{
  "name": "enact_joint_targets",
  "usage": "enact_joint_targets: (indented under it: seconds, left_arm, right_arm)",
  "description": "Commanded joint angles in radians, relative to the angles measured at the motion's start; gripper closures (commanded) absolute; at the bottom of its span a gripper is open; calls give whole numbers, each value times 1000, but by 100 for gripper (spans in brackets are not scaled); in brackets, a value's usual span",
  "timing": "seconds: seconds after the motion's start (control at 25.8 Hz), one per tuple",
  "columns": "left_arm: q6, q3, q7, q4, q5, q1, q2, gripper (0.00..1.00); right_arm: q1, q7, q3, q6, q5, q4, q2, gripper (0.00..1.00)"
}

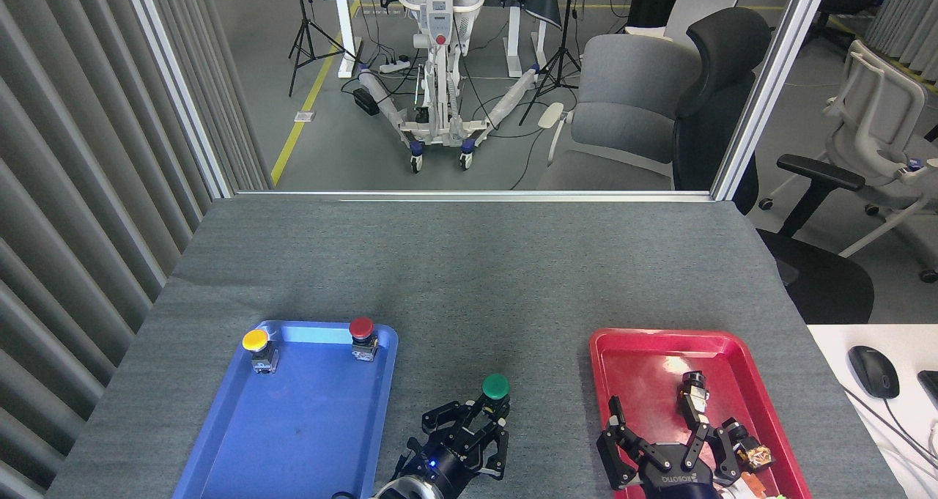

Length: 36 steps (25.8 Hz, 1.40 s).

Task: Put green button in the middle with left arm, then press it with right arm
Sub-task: 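Carry the green button off the tray toward the table middle, then set the green button on the table and release it, then move the right hand over the green button, left hand back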

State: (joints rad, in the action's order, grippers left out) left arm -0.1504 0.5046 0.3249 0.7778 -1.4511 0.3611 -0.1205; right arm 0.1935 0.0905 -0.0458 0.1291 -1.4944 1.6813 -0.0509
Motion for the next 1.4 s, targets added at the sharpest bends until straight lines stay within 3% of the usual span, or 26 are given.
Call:
enact_joint_targets:
  seconds: [0.0, 0.08, 0.12, 0.16, 0.31, 0.43, 0.54, 0.62, 0.74, 0.85, 1.16, 1.36]
  left_arm:
    - [5, 2, -1, -9, -3, 1, -2, 74]
    - [11, 2, 2, -6, -3, 1, -5, 43]
    - [15, 2, 5, -5, -2, 1, -5, 9]
    - [17, 2, 5, -2, -3, -1, -2, 0]
    - [2, 2, 0, 17, -2, -1, 4, 0]
    - [6, 2, -3, 86, 0, -17, 7, 0]
    - [18, -14, -6, 264, 12, -103, 36, 0]
    - [57, -46, -6, 442, 21, -174, 110, 0]
    - [189, -115, -4, 696, 26, -335, 173, 0]
    - [252, -193, -4, 785, 29, -425, 245, 0]
    - [247, -317, -4, 707, 92, -476, 305, 0]
    - [246, -357, -6, 683, 98, -478, 308, 0]
  right_arm:
    - [-16, -5, 1, 9, -1, 0, 5, 1]
    - [-25, -6, 1, 9, -1, -3, 6, 1]
    - [-26, -6, 1, 9, -1, -3, 6, 1]
    - [-26, -6, 3, 9, -1, -3, 6, 1]
    - [-29, -11, 18, 9, -1, -3, 11, 4]
    - [-40, -11, 24, 12, -6, -3, 11, 16]
    - [-60, -9, 60, 18, -92, -8, 9, 53]
    - [-72, -11, 90, 18, -129, -20, 11, 75]
    - [-101, -67, 127, 18, -135, -28, 13, 89]
    - [-143, -129, 169, 34, -135, -49, 11, 100]
    - [-244, -147, 271, 38, -181, -178, 25, 100]
    - [-281, -183, 284, 43, -184, -282, 43, 100]
